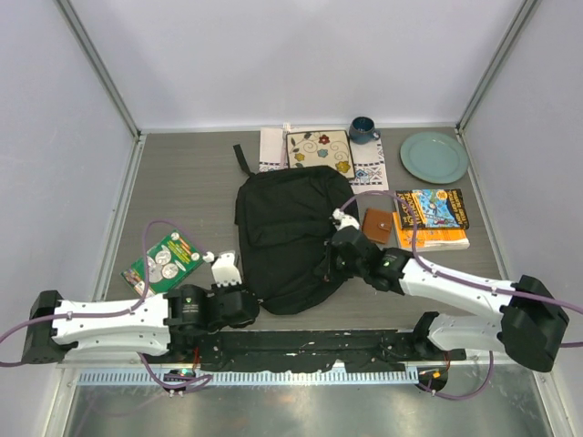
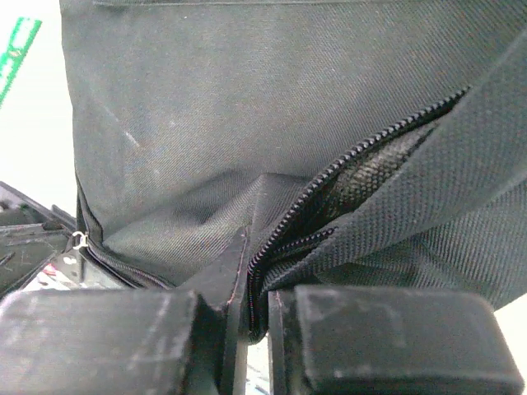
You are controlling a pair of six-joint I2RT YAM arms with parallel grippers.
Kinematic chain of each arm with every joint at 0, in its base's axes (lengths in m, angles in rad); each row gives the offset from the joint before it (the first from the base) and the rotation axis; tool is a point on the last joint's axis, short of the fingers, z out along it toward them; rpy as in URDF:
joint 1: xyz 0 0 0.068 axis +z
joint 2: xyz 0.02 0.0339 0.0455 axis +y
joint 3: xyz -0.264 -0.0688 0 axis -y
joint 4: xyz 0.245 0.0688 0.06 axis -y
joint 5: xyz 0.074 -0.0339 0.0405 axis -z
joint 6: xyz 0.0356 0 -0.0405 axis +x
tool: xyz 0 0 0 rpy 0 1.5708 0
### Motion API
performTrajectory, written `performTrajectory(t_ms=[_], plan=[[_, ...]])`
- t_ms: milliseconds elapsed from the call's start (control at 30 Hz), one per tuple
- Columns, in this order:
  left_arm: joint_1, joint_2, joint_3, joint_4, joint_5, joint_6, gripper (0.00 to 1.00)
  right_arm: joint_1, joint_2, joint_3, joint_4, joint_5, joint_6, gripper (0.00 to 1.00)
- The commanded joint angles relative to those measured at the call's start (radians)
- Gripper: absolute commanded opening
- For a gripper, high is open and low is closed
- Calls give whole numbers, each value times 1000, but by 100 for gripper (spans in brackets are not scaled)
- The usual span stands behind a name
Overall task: Pack the student bag
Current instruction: Unzip the student bag at the center of the board.
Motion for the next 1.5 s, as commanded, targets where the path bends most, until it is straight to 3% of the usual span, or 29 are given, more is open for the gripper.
performTrajectory(t_ms=[0,200,433,500,533,600,667,867,1033,1467], plan=[[-37,55,14,69,10,69,0,32,52,163,2,112,-277,0],[-54,104,14,167,20,89,0,31,212,265,-21,217,-424,0],[-56,225,57,216,-36,71,0,-46,346,340,-104,259,-319,3],[-56,258,76,190,-65,17,0,-87,312,316,-130,239,-241,18],[-56,268,77,191,-71,7,0,-122,288,297,-141,199,-216,46],[-56,292,79,214,-85,-12,0,-140,181,238,-150,187,-153,71],[-54,304,73,253,-89,-12,0,-140,90,173,-153,173,-108,75],[-53,319,103,279,-115,28,0,-135,-211,-15,-152,51,140,76],[-53,307,100,288,-114,39,0,-63,-366,-161,49,-48,344,76],[-48,310,111,303,-97,62,0,237,-201,-143,149,286,688,75]])
